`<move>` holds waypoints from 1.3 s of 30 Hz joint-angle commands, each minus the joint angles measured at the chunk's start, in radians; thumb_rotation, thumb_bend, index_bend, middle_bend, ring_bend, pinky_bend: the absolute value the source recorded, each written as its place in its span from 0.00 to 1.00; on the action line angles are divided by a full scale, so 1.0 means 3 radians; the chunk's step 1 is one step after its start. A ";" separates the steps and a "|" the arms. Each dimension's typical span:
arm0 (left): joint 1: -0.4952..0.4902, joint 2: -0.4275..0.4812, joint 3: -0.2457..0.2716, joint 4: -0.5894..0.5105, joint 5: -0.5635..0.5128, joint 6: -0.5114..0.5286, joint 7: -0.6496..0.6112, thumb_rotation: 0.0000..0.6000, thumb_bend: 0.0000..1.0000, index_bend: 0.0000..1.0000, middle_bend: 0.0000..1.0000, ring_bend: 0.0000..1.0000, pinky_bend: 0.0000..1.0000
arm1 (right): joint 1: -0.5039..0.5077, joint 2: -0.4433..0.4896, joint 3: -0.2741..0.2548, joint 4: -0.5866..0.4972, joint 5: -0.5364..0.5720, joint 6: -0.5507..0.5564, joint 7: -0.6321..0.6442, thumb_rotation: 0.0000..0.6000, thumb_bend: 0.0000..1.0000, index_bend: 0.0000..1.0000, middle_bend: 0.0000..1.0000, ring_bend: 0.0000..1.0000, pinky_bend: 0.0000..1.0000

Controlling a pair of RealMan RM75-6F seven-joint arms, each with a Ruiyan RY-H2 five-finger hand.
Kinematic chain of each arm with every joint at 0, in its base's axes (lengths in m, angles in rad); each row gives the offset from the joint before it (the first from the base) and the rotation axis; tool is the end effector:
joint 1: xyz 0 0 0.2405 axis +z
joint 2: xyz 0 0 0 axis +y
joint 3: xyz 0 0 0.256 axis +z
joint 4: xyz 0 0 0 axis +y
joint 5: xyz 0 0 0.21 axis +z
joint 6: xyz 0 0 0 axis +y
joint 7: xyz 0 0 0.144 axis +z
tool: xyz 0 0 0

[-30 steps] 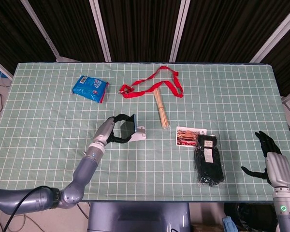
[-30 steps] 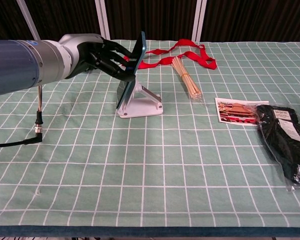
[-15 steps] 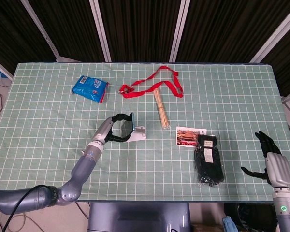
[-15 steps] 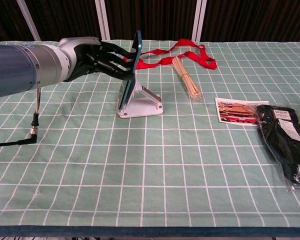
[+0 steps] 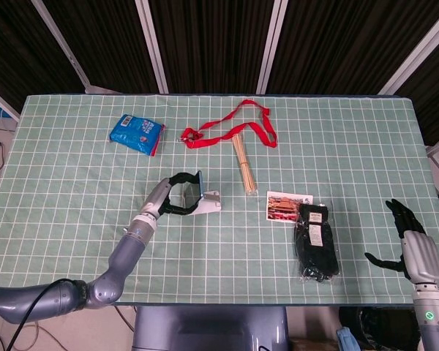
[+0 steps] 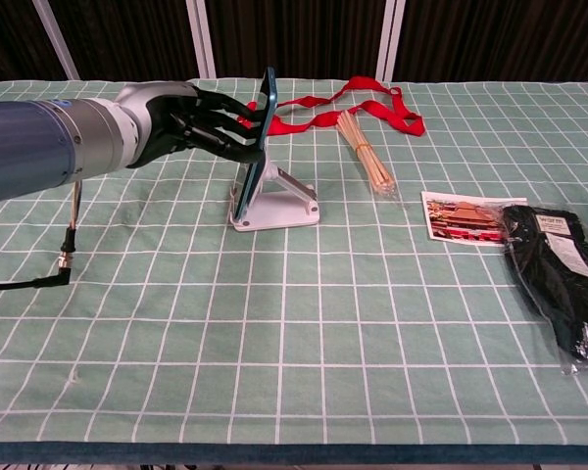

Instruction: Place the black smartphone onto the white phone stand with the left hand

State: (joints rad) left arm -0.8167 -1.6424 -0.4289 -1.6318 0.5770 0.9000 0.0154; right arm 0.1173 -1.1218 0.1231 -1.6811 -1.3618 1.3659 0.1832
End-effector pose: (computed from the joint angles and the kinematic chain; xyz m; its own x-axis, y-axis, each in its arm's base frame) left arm -0.0813 0.3534 -0.0341 -0.4167 0.4553 0.7868 0.9053 0.1292 0.4047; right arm -0.3078 -0.2039 0.1525 0.1221 -0.0281 0.9921 -0.9883 0.0887 0.1241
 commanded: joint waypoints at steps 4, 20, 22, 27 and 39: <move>-0.0003 -0.0016 0.0020 0.0052 0.0020 -0.0026 -0.0050 1.00 0.53 0.59 0.66 0.15 0.00 | 0.0000 0.0000 0.0000 -0.0001 0.0002 0.0000 -0.0001 1.00 0.11 0.00 0.00 0.00 0.15; -0.0006 -0.0002 0.0095 0.0068 0.0123 -0.0046 -0.0090 1.00 0.42 0.49 0.57 0.13 0.00 | -0.0002 -0.0001 -0.0002 -0.0003 0.0000 0.0003 -0.0002 1.00 0.11 0.00 0.00 0.00 0.15; -0.0003 -0.0001 0.0103 0.0067 0.0134 -0.0047 -0.0098 1.00 0.42 0.47 0.55 0.13 0.00 | -0.0003 0.0000 -0.0002 -0.0003 0.0000 0.0003 0.0000 1.00 0.11 0.00 0.00 0.00 0.15; -0.0006 0.0003 0.0133 0.0075 0.0181 -0.0038 -0.0087 1.00 0.42 0.43 0.52 0.12 0.00 | -0.0004 0.0000 -0.0004 -0.0004 -0.0003 0.0003 0.0004 1.00 0.11 0.00 0.00 0.00 0.15; 0.0004 0.0007 0.0146 0.0084 0.0246 -0.0006 -0.0115 1.00 0.42 0.39 0.45 0.11 0.00 | -0.0004 0.0002 -0.0005 -0.0008 -0.0002 0.0001 0.0005 1.00 0.11 0.00 0.00 0.00 0.15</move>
State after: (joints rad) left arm -0.8155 -1.6404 -0.3852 -1.6068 0.6505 0.8979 -0.0192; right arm 0.1161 -1.1213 0.1215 -1.6835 -1.3625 1.3662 0.1847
